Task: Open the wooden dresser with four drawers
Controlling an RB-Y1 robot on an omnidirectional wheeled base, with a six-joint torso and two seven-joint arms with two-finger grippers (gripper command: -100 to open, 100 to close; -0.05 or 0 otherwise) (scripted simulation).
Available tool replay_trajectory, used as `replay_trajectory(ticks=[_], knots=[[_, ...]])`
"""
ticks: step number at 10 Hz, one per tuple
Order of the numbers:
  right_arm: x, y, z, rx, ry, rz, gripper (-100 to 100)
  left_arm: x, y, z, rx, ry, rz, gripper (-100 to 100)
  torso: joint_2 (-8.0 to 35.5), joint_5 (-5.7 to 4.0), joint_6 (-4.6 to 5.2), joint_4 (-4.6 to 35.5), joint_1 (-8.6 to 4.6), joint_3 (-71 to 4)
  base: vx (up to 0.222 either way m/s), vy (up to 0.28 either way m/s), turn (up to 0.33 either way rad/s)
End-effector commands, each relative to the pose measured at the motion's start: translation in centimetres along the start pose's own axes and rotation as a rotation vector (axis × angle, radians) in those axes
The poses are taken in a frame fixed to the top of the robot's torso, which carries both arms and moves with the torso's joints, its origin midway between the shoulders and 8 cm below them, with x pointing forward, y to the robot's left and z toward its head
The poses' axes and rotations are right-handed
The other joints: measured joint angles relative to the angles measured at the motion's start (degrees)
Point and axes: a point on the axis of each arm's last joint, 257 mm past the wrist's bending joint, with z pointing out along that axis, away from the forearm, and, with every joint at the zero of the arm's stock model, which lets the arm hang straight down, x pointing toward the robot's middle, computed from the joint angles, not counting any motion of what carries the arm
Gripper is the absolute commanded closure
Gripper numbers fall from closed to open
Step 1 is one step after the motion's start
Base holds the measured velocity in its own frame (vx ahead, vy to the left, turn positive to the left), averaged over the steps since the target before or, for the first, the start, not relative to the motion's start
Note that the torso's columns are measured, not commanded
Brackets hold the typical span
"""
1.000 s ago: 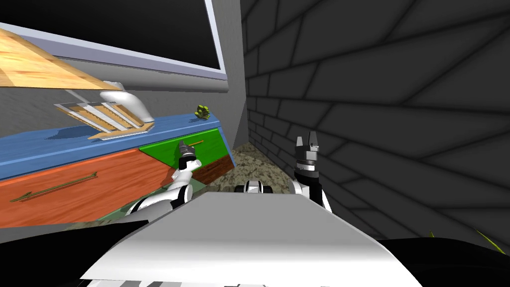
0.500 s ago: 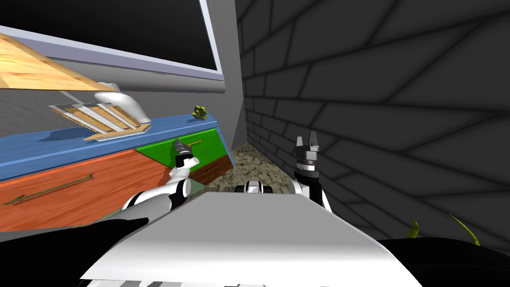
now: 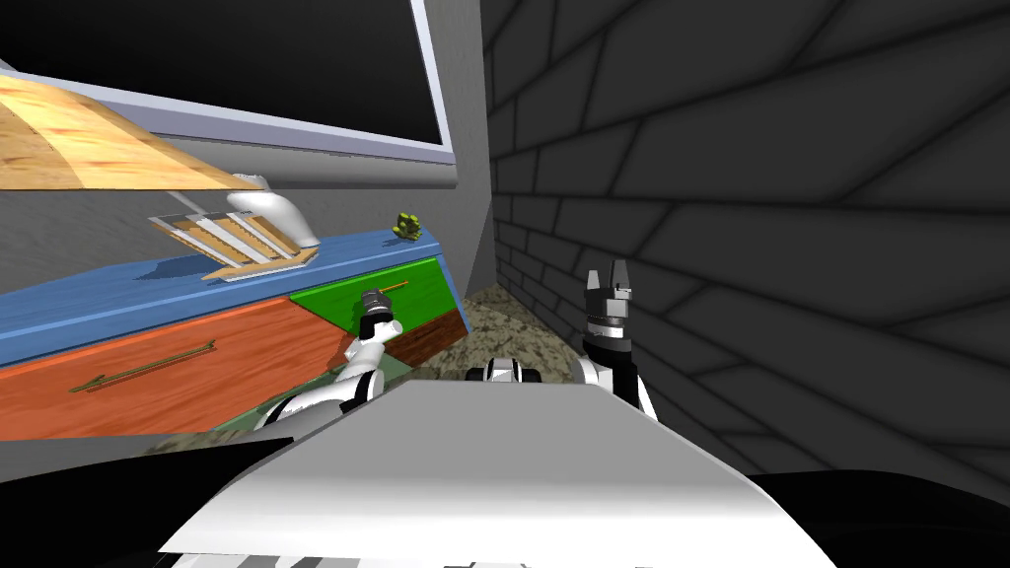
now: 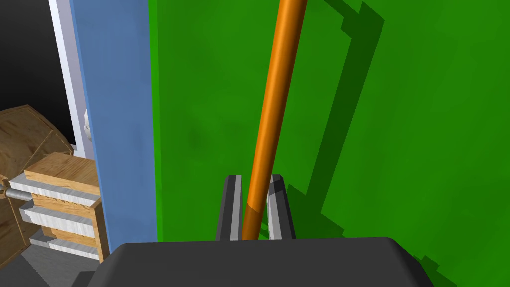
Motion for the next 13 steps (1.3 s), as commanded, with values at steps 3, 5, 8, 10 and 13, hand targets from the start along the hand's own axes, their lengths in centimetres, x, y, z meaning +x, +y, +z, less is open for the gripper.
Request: replay_trajectory(ticks=[3, 5, 8, 10, 13], knots=[[0.0, 0.0, 0.0, 0.0, 0.0, 0.0, 0, 2.1, 1.9, -2.6, -0.034, 0.048, 0.001, 100, 0.1, -0.36, 0.12, 0.2, -0.4, 0.1, 0.013, 0.017, 0.05], [0.0, 0.0, 0.0, 0.0, 0.0, 0.0, 0, 2.6, 0.7, -2.9, -0.005, 0.062, -0.005, 100, -0.3, 0.01, 0.0, -0.1, -0.07, -0.1, 0.075, 0.041, 0.059], [0.0, 0.0, 0.0, 0.0, 0.0, 0.0, 0, 4.5, 0.9, -5.2, -0.006, 0.102, -0.011, 100, -0.2, 0.19, 0.07, -0.2, -0.02, -0.1, 0.076, 0.047, 0.088], [0.0, 0.0, 0.0, 0.0, 0.0, 0.0, 0, 5.7, 2.3, -6.8, -0.04, 0.124, -0.006, 100, 0.0, -0.02, 0.23, -0.1, -0.35, 0.0, 0.037, 0.014, 0.087], [0.0, 0.0, 0.0, 0.0, 0.0, 0.0, 0, 6.2, 0.8, -7.5, -0.007, 0.135, -0.02, 100, -0.3, 0.11, 0.25, -0.2, -0.15, -0.1, 0.045, 0.024, 0.029]])
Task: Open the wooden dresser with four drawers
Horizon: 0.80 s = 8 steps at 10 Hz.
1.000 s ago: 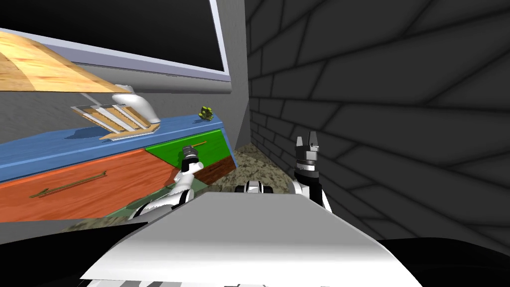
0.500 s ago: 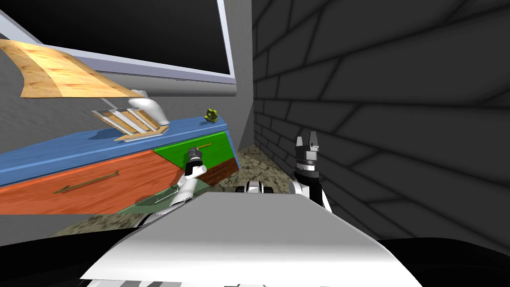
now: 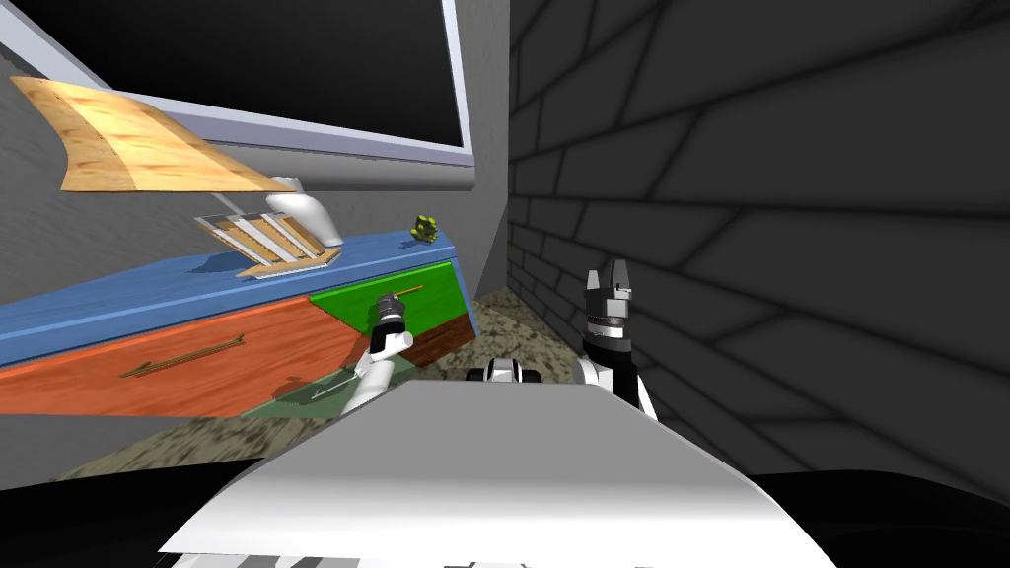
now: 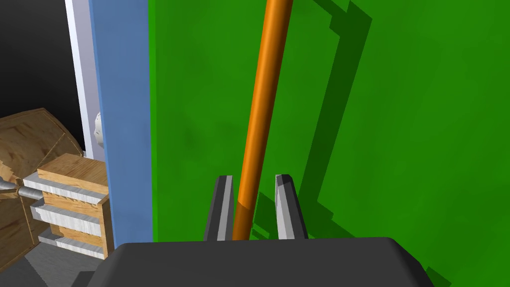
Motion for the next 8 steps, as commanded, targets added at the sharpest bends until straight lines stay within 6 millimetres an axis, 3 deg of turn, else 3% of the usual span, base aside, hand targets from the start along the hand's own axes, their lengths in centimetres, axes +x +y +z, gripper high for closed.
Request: replay_trajectory(ticks=[1, 3, 4, 6, 7, 8], knots=[[0.0, 0.0, 0.0, 0.0, 0.0, 0.0, 0, 1.5, 1.8, -2.3, -0.052, 0.021, -0.005, 100, 0.1, -0.08, 0.04, 0.1, -0.13, 0.1, 0.067, 0.044, 0.167], [0.0, 0.0, 0.0, 0.0, 0.0, 0.0, 0, 2.1, 0.2, -2.8, -0.017, 0.03, -0.014, 100, -0.1, 0.04, -0.08, -0.1, 0.07, -0.1, 0.072, 0.029, 0.051], [0.0, 0.0, 0.0, 0.0, 0.0, 0.0, 0, 3.1, 1.5, -4.2, -0.055, 0.041, -0.014, 100, 0.0, -0.07, 0.01, 0.0, -0.08, 0.0, 0.081, 0.042, 0.174], [0.0, 0.0, 0.0, 0.0, 0.0, 0.0, 0, 3.4, -0.3, -5.0, -0.019, 0.045, -0.024, 100, 0.0, -0.03, -0.03, 0.0, -0.07, 0.0, 0.064, 0.03, 0.043], [0.0, 0.0, 0.0, 0.0, 0.0, 0.0, 0, 4.6, 0.7, -6.3, -0.05, 0.053, -0.03, 100, 0.1, -0.12, 0.01, 0.1, -0.18, 0.1, 0.083, 0.042, 0.146], [0.0, 0.0, 0.0, 0.0, 0.0, 0.0, 0, 4.7, 0.3, -6.9, -0.042, 0.049, -0.039, 100, 0.0, -0.09, -0.12, 0.0, -0.12, 0.1, 0.099, 0.029, 0.099]])
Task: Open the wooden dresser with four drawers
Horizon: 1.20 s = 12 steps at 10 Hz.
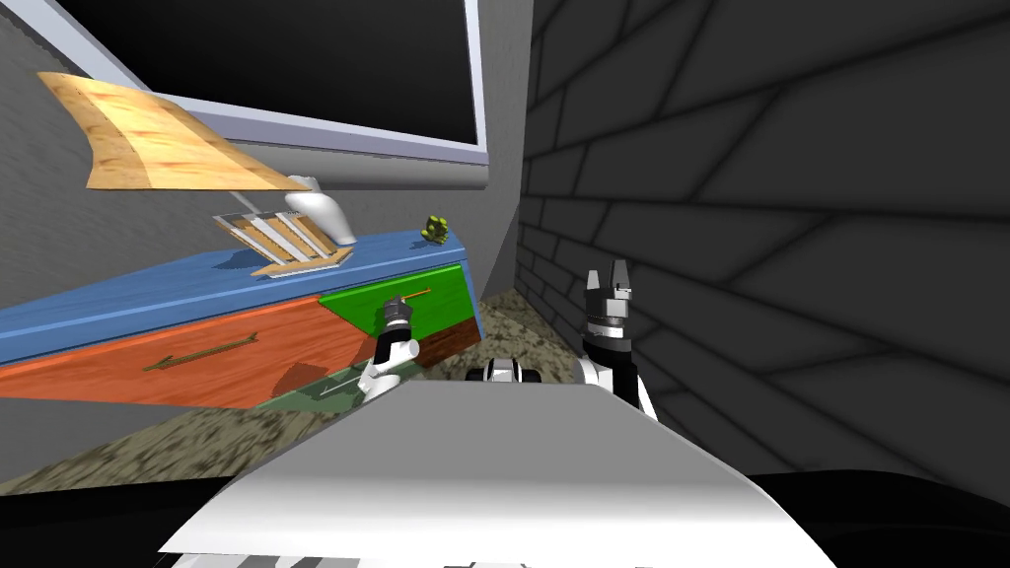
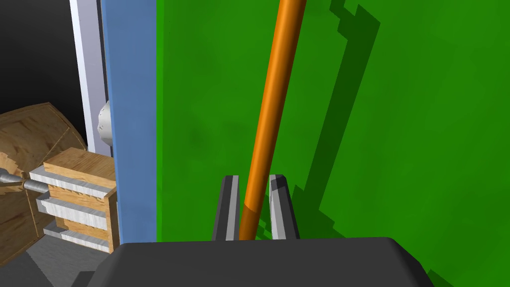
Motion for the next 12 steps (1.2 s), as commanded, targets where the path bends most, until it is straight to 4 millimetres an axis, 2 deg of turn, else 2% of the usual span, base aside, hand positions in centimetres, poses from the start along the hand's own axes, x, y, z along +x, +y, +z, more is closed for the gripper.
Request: replay_trajectory(ticks=[1, 2, 3, 6, 7, 8, 10, 11, 12], knots=[[0.0, 0.0, 0.0, 0.0, 0.0, 0.0, 0, 0.3, 0.7, -2.4, -0.03, -0.006, -0.009, 100, 0.0, 0.03, 0.04, 0.0, 0.01, 0.0, 0.053, 0.009, -0.005], [0.0, 0.0, 0.0, 0.0, 0.0, 0.0, 0, 0.6, -0.2, -2.2, -0.012, 0.0, -0.01, 100, 0.1, -0.03, 0.07, 0.0, -0.06, 0.0, 0.011, 0.003, -0.004], [0.0, 0.0, 0.0, 0.0, 0.0, 0.0, 0, 1.4, 0.6, -3.7, -0.043, 0.001, -0.012, 100, 0.2, -0.1, 0.1, 0.1, -0.14, 0.1, 0.075, 0.04, 0.179], [0.0, 0.0, 0.0, 0.0, 0.0, 0.0, 0, 1.7, -1.6, -4.2, -0.004, 0.001, -0.019, 100, 0.3, -0.18, -0.04, 0.2, -0.1, 0.1, 0.052, 0.012, 0.022], [0.0, 0.0, 0.0, 0.0, 0.0, 0.0, 0, 2.2, -0.8, -5.7, -0.036, -0.005, -0.021, 100, 0.5, -0.31, -0.02, 0.3, -0.26, 0.2, 0.065, 0.019, 0.151], [0.0, 0.0, 0.0, 0.0, 0.0, 0.0, 0, 2.1, -1.3, -6.2, -0.029, -0.013, -0.027, 100, 0.4, -0.28, -0.14, 0.3, -0.23, 0.2, 0.09, 0.022, 0.103], [0.0, 0.0, 0.0, 0.0, 0.0, 0.0, 0, 2.4, -3.2, -6.0, 0.008, -0.004, -0.025, 100, 0.5, -0.44, -0.17, 0.4, -0.19, 0.2, 0.038, 0.011, -0.007], [0.0, 0.0, 0.0, 0.0, 0.0, 0.0, 0, 2.3, -3.0, -5.9, 0.003, -0.005, -0.023, 100, 0.8, -0.57, -0.16, 0.6, -0.36, 0.4, 0.008, 0.008, -0.002], [0.0, 0.0, 0.0, 0.0, 0.0, 0.0, 0, 2.1, -3.0, -4.4, 0.013, 0.003, -0.009, 100, 0.9, -0.6, -0.18, 0.6, -0.46, 0.4, -0.055, -0.037, 0.005]])
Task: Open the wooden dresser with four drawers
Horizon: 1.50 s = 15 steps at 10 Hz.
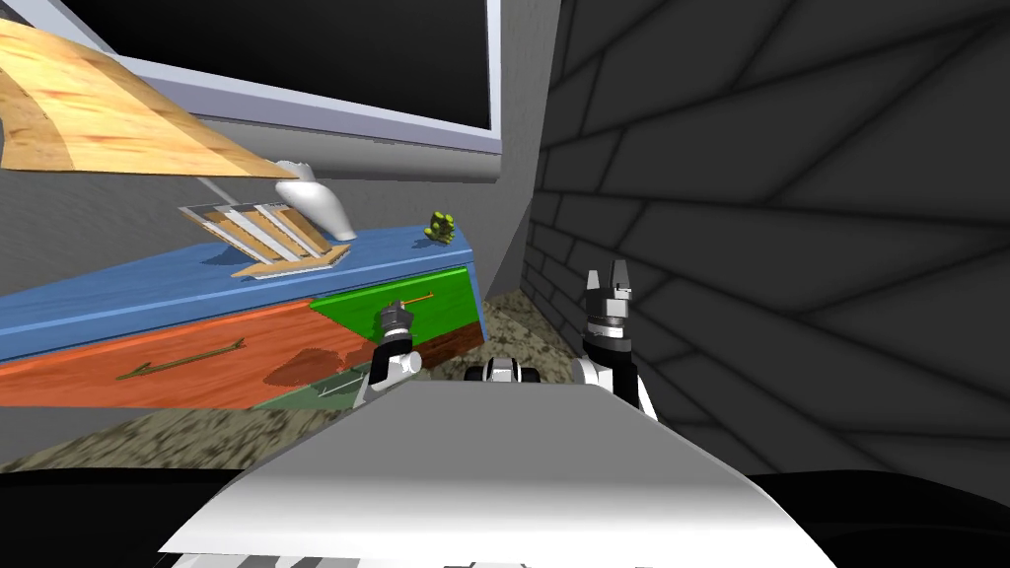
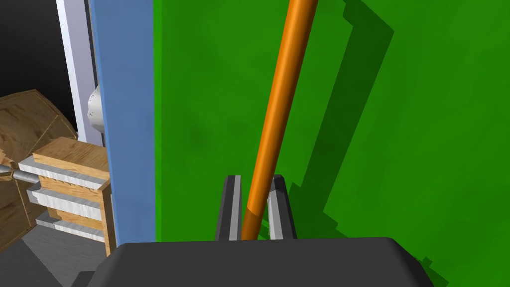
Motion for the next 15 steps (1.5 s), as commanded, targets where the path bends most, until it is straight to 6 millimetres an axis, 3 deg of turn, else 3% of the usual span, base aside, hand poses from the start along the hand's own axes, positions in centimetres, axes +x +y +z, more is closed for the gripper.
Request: replay_trajectory(ticks=[1, 4, 8, 11, 12, 13, 14, 15], knots=[[0.0, 0.0, 0.0, 0.0, 0.0, 0.0, 0, 0.0, 0.6, 1.7, 0.001, 0.008, 0.008, 100, 0.1, 0.01, 0.0, 0.0, -0.09, 0.1, -0.101, -0.044, 0.003], [0.0, 0.0, 0.0, 0.0, 0.0, 0.0, 0, -0.6, 0.4, 4.5, 0.019, 0.016, 0.034, 100, 0.0, -0.04, -0.04, 0.0, 0.01, 0.0, -0.146, -0.073, -0.003], [0.0, 0.0, 0.0, 0.0, 0.0, 0.0, 0, -0.1, 1.5, 7.0, 0.009, 0.021, 0.021, 100, -0.1, -0.11, -0.1, 0.1, -0.01, -0.1, -0.069, -0.039, 0.006], [0.0, 0.0, 0.0, 0.0, 0.0, 0.0, 0, -0.7, 0.8, 10.0, 0.027, 0.021, 0.035, 100, 0.0, -0.11, -0.02, 0.1, -0.08, 0.0, -0.119, -0.069, 0.0], [0.0, 0.0, 0.0, 0.0, 0.0, 0.0, 0, -0.1, 1.4, 10.6, 0.016, 0.023, 0.022, 100, 0.1, -0.17, -0.1, 0.1, -0.09, 0.0, -0.114, -0.054, 0.016], [0.0, 0.0, 0.0, 0.0, 0.0, 0.0, 0, -0.8, 0.6, 11.7, 0.031, 0.019, 0.035, 100, 0.0, -0.19, -0.04, 0.2, -0.09, 0.0, -0.128, -0.059, -0.021], [0.0, 0.0, 0.0, 0.0, 0.0, 0.0, 0, -0.2, 1.3, 12.4, 0.019, 0.021, 0.02, 100, 0.2, -0.25, -0.18, 0.2, -0.1, 0.0, -0.105, -0.055, 0.006], [0.0, 0.0, 0.0, 0.0, 0.0, 0.0, 0, -1.0, 0.7, 13.4, 0.026, 0.014, 0.031, 100, 0.1, -0.25, -0.14, 0.2, -0.11, 0.0, -0.116, -0.079, 0.001]])
